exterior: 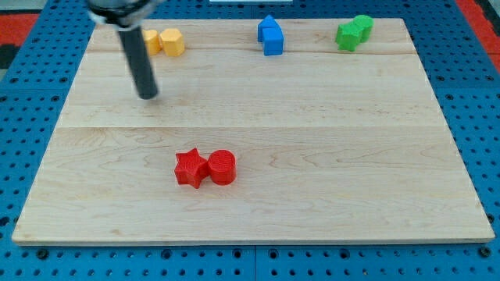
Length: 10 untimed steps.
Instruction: Slide the yellow heart a bit up
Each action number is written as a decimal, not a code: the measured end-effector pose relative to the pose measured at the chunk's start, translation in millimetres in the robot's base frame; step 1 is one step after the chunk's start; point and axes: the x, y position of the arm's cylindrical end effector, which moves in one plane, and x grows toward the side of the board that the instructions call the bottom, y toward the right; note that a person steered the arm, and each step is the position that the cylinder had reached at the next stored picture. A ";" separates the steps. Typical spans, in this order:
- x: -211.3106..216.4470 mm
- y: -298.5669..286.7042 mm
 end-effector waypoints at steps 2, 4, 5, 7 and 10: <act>-37.3 -55.2; -54.0 -61.2; -78.8 -82.3; -102.6 -77.1; -137.1 7.0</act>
